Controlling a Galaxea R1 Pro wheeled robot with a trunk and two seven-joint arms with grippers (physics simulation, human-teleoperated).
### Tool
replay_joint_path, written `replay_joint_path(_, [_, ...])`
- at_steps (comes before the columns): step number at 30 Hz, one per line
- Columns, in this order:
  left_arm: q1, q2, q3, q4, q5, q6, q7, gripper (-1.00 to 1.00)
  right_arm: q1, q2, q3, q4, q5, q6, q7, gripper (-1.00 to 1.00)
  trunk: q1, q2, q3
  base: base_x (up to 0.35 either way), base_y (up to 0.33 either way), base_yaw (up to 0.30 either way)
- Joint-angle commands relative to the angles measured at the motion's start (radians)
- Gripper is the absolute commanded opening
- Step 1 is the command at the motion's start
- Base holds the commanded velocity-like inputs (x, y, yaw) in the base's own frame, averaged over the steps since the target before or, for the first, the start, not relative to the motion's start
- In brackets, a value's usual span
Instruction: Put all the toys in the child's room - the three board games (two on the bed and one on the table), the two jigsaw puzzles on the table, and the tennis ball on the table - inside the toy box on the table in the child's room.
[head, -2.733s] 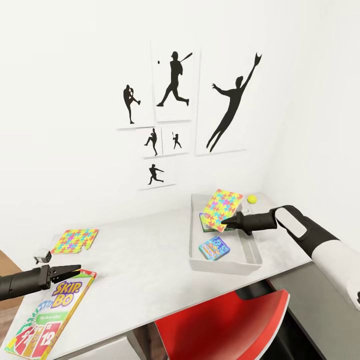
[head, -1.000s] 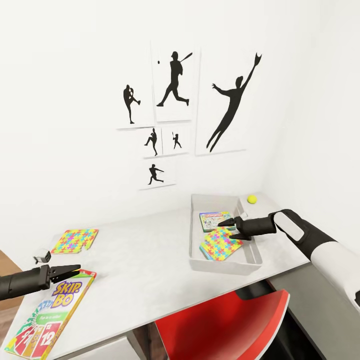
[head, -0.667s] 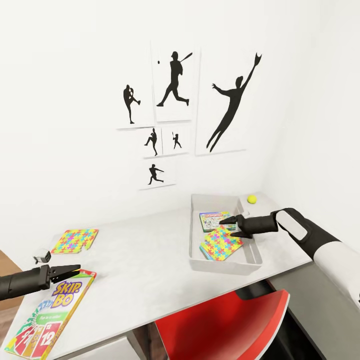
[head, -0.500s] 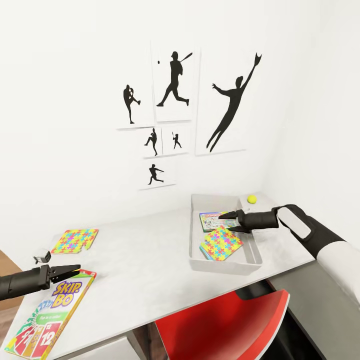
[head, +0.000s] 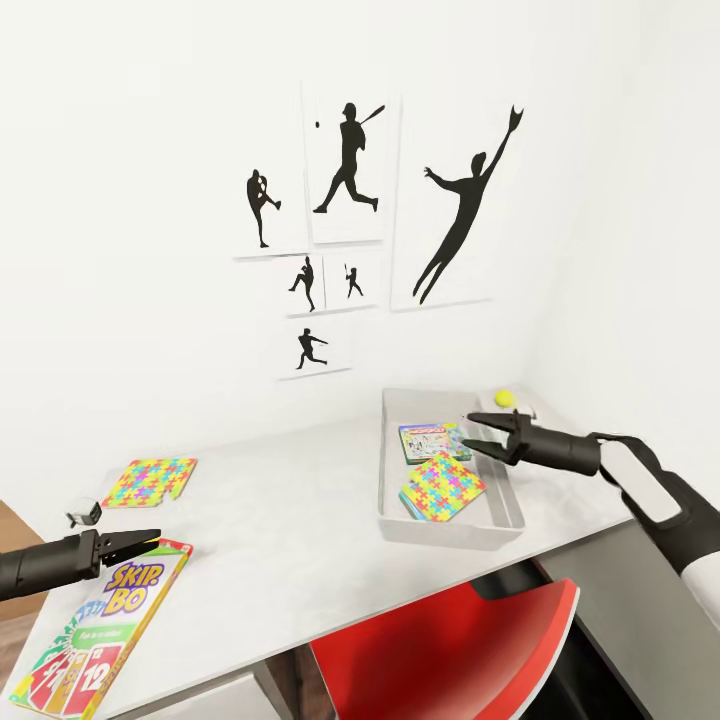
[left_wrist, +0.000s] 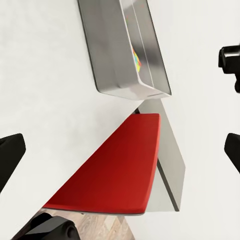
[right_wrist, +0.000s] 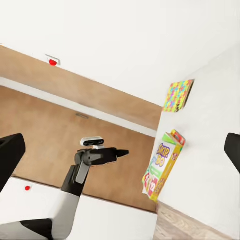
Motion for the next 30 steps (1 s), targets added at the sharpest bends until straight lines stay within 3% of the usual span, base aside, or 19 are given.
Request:
replay_joint_path(1, [-0.001, 0.0, 0.0, 0.0, -0.001, 0.011, -0.005, 1.0, 0.02, -0.003, -0.017, -0.004, 0.001, 0.002, 0.011, 1.0, 0.001, -0.002, -0.002, 0.0, 0.0, 0.0])
replay_joint_path(7, [-0.001, 0.001, 0.0, 0.0, -0.001, 0.011, -0.005, 1.0, 0.143, -0.004, -0.115, -0.04, 0.001, -0.002, 0.023, 1.0, 0.001, -0.002, -0.002, 0.0, 0.0, 0.0])
replay_joint_path(13, [-0.001, 0.001, 0.0, 0.0, -0.001, 0.011, -0.005, 1.0, 0.338, -0.006, -0.238, -0.171, 0.001, -0.081, 0.022, 1.0, 0.001, -0.002, -0.002, 0.0, 0.0, 0.0])
replay_joint_path(16, [-0.001, 0.0, 0.0, 0.0, -0.001, 0.011, -0.005, 1.0, 0.478, -0.002, -0.326, -0.281, 0.006, -0.121, 0.011, 1.0, 0.001, -0.002, -0.002, 0.0, 0.0, 0.0])
replay_joint_path(19, [-0.001, 0.001, 0.0, 0.0, -0.001, 0.011, -0.005, 1.0, 0.555, 0.005, -0.401, -0.314, 0.019, -0.181, 0.012, 1.0, 0.001, -0.002, -0.002, 0.0, 0.0, 0.0])
replay_joint_path(23, [-0.001, 0.001, 0.0, -0.001, -0.001, 0.011, -0.005, 1.0, 0.617, 0.008, -0.443, -0.347, 0.029, -0.252, 0.038, 1.0, 0.001, -0.002, -0.002, 0.0, 0.0, 0.0])
replay_joint_path(30, [-0.001, 0.0, -0.002, -0.013, 0.025, 0.011, -0.005, 1.0, 0.736, 0.01, -0.467, -0.426, 0.037, -0.296, 0.138, 1.0, 0.001, -0.002, -0.002, 0.0, 0.0, 0.0])
